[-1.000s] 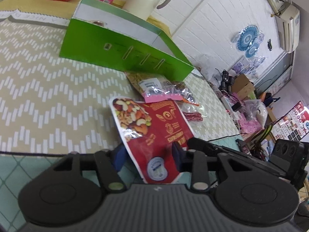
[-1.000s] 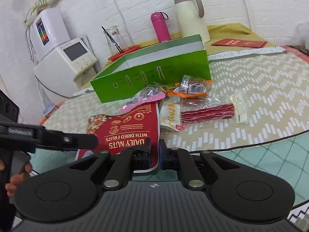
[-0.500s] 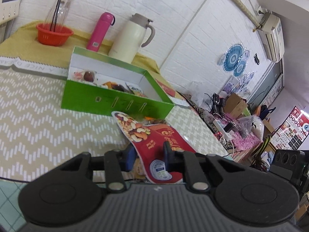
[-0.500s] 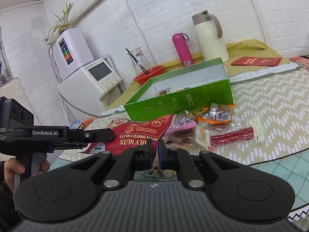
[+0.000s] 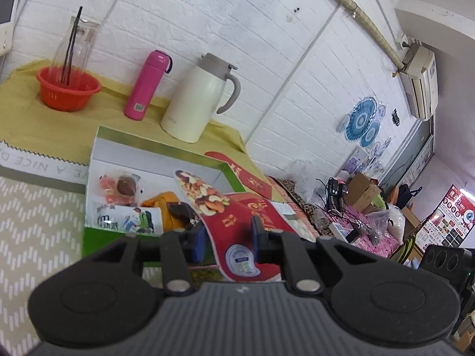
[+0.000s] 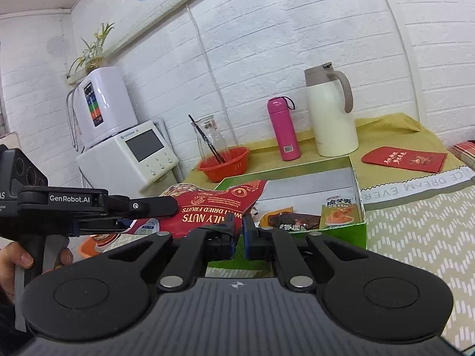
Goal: Organize snacks
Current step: 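Carry the red nuts bag into the green box and open both grippers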
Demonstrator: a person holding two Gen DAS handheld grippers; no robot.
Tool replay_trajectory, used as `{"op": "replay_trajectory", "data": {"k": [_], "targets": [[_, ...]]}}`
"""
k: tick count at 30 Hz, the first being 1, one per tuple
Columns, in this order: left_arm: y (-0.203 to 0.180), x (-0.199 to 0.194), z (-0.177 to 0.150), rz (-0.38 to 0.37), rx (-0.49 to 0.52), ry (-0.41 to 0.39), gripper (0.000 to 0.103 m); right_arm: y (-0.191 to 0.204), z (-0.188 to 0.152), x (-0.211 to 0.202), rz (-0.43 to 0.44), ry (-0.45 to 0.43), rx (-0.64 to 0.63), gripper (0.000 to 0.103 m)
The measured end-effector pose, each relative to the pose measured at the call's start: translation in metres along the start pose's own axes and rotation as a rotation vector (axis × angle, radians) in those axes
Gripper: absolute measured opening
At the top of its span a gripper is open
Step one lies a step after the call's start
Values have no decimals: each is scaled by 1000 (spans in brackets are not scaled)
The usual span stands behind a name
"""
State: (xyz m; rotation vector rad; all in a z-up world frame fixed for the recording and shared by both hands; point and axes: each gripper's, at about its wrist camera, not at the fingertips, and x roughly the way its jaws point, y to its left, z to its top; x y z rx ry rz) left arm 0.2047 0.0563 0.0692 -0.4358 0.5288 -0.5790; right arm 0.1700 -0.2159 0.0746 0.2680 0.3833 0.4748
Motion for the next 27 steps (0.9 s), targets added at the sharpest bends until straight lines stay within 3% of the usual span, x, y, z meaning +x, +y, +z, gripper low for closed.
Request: {"op": "replay_trajectory", "data": {"k": [11, 15, 17, 18, 19, 21, 23, 27], "targets": [[38, 94, 21, 2, -46, 105, 12, -53, 6, 58, -79, 64, 60, 12], [48, 117, 27, 20, -34, 133, 13, -57, 4, 80, -133, 90, -15, 14], [54, 127, 32, 36, -36, 140, 23, -56, 3, 92, -160, 107, -83, 29], [56, 129, 32, 60, -44, 133, 55, -54, 1, 96, -172, 111, -119, 41], [58, 128, 33, 81, -55, 115, 75, -51, 0, 98, -179, 107, -160, 70], [58, 123, 33, 92, -38, 67, 76, -43, -5, 96, -193, 64, -227, 103], [53, 118, 34, 116, 19, 49, 82, -35, -9, 89, -196, 9, -296, 103], [43, 111, 34, 201, 97, 31, 84, -29, -9, 86, -183, 14, -321, 103]]}}
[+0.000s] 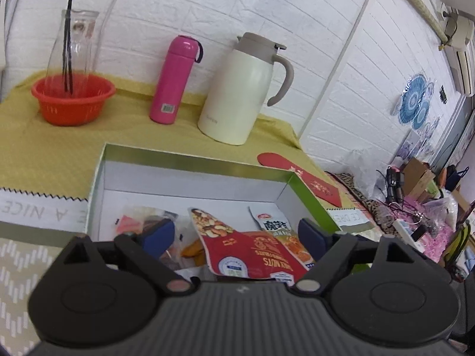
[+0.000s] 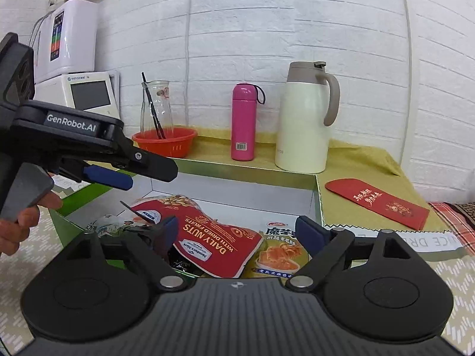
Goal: Organize snacks
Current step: 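Carry the red nuts bag into the green box and open both grippers, then lift both grippers out of the green box toward the remaining snacks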
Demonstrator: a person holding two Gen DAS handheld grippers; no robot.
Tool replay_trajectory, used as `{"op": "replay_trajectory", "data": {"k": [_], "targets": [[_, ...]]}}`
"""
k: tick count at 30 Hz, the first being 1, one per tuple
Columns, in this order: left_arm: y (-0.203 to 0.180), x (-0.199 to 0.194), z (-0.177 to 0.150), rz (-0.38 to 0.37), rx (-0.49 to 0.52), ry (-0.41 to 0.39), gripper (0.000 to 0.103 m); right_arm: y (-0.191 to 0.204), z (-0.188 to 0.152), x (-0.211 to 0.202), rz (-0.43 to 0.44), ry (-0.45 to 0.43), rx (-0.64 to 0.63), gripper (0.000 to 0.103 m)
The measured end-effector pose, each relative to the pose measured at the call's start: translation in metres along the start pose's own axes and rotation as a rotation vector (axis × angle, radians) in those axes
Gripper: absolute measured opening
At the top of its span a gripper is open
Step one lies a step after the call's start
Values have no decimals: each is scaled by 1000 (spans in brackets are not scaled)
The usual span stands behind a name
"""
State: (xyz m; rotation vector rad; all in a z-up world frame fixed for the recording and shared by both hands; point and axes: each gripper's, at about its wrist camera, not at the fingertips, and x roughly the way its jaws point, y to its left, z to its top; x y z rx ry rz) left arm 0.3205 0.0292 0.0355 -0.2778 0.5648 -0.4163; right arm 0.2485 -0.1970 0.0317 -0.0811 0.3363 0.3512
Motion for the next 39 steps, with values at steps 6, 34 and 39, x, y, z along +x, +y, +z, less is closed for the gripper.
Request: {"op": "replay_trajectory", "data": {"k": [6, 34, 39], "targets": [[-6, -20, -1, 13, 15, -10, 85, 6, 7, -12, 0, 12, 20, 103], [-76, -154, -72, -6, 66, -83, 86, 29, -19, -147, -51, 29, 111, 103], [-73, -147, -113, -34, 33, 11, 86, 33, -58, -159, -68, 108, 167, 103]]}}
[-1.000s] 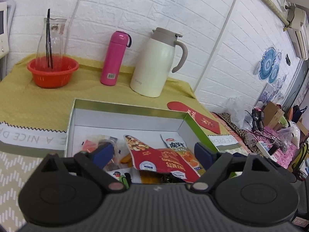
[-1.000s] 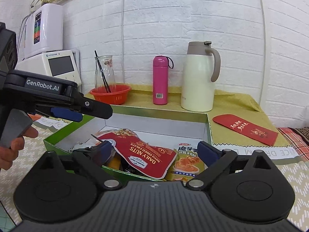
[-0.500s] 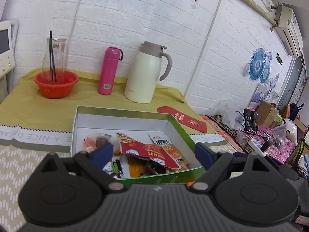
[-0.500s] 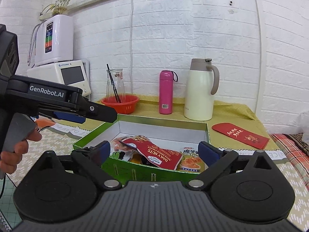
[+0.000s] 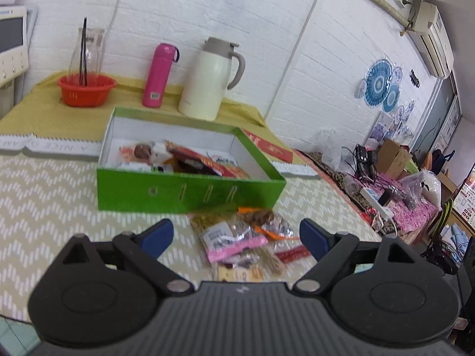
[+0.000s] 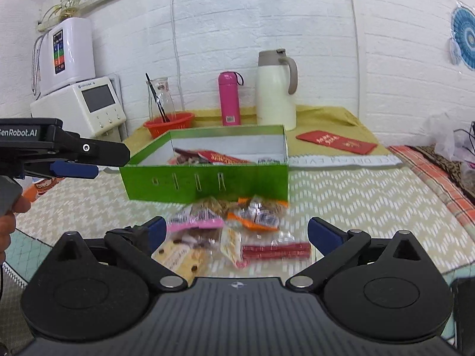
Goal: Organize snacks
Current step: 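Lift both grippers out of the green box toward the remaining snacks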
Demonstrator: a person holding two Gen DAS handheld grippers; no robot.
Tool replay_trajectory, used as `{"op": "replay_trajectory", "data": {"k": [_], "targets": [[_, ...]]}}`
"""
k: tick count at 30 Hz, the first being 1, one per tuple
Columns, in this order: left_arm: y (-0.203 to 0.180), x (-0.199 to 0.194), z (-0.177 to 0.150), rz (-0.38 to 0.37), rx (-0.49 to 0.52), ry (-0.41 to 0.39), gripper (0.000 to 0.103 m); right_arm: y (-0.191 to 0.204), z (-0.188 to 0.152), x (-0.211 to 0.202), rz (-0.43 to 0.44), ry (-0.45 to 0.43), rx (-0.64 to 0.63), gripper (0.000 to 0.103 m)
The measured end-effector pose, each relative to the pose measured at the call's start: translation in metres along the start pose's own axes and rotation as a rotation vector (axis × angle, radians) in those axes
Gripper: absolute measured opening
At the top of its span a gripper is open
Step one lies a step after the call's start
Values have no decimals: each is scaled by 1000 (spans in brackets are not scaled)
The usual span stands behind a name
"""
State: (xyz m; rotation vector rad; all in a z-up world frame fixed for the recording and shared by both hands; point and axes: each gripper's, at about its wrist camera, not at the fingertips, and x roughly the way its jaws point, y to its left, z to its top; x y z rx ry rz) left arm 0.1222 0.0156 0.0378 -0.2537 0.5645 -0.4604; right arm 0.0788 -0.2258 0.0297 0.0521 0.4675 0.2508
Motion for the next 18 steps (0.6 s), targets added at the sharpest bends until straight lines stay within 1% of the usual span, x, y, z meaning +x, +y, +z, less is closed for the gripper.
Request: {"op": "replay_trajectory", "data": {"k": [2, 4, 7, 11, 16, 18], "targets": [[3, 5, -15, -11, -10, 48, 86, -1, -11, 1, 24, 40, 26, 103], [6, 8, -27, -7, -11, 86, 86, 1, -19, 4, 61, 73, 49, 103], [10, 8, -40, 9, -4, 117, 86, 10, -24, 15, 100, 110, 47, 103], [17, 0, -42, 35, -10, 112, 86, 26, -21, 36, 141, 138, 26, 103], [30, -5, -32, 45, -49, 98, 86, 46, -17, 57, 109, 147, 12, 103], [32, -6, -29, 46, -58, 90, 86, 54, -18, 66, 91, 169, -6, 103]]}}
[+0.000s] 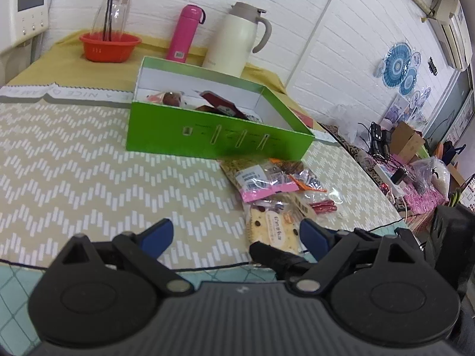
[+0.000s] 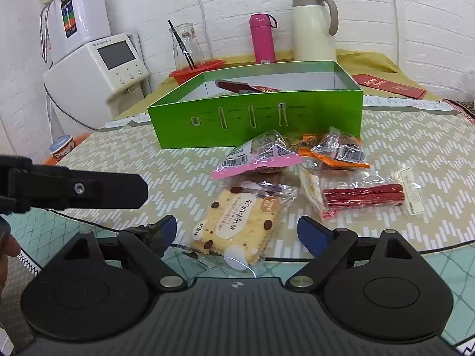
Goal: Organize snacks
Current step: 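Lift both grippers out of the green box toward the remaining snacks, then grasp the clear dried-snack bag with the left gripper while the right grasps the cream biscuit packet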
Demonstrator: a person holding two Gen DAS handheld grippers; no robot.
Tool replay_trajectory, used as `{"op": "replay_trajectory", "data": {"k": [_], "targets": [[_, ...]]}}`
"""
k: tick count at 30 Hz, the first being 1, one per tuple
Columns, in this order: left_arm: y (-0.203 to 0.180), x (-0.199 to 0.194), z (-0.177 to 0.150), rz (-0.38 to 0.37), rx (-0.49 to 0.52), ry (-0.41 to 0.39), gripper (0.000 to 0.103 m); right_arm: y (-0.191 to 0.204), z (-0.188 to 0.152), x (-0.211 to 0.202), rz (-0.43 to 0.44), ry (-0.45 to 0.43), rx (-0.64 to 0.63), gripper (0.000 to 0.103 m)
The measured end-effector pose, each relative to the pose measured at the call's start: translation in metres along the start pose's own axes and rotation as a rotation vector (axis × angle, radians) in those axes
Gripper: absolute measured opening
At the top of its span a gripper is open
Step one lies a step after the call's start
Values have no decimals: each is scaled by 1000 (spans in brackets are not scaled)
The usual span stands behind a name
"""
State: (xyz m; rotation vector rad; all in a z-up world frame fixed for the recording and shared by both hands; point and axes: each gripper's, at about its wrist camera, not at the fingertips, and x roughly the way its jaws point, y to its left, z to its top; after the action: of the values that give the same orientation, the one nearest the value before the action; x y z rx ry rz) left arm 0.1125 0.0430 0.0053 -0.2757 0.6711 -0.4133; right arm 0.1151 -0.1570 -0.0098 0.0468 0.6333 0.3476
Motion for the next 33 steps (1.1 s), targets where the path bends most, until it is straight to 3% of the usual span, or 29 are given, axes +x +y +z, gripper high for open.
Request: {"op": "replay_trajectory", "data": {"k": [3, 9, 11, 13, 17, 21, 24, 27, 33], "targets": [[1, 2, 2, 4, -12, 0, 86, 7, -2, 2, -43, 3, -74, 103], [-5, 18, 2, -28, 4, 41, 86, -18, -13, -27, 22, 3, -105, 103], [-10, 25, 3, -39, 11, 53, 86, -29, -20, -41, 27, -4, -112, 99], [-16, 34, 6, -54, 21, 58, 86, -37, -26, -51, 26, 9, -100, 86], [-29, 57, 22, -55, 10, 38, 86, -41, -32, -62, -9, 17, -102, 83], [-30, 88, 42, -40, -61, 40, 86, -44, -33, -63, -16, 10, -57, 85], [-29, 109, 49, 15, -64, 45, 86, -43, -31, -63, -26, 7, -39, 103], [-28, 123, 50, 84, -33, 64, 84, -41, -30, -61, -22, 2, -44, 103], [-28, 129, 49, 52, -17, 102, 74, -33, -21, -45, -26, 27, -7, 103]]}}
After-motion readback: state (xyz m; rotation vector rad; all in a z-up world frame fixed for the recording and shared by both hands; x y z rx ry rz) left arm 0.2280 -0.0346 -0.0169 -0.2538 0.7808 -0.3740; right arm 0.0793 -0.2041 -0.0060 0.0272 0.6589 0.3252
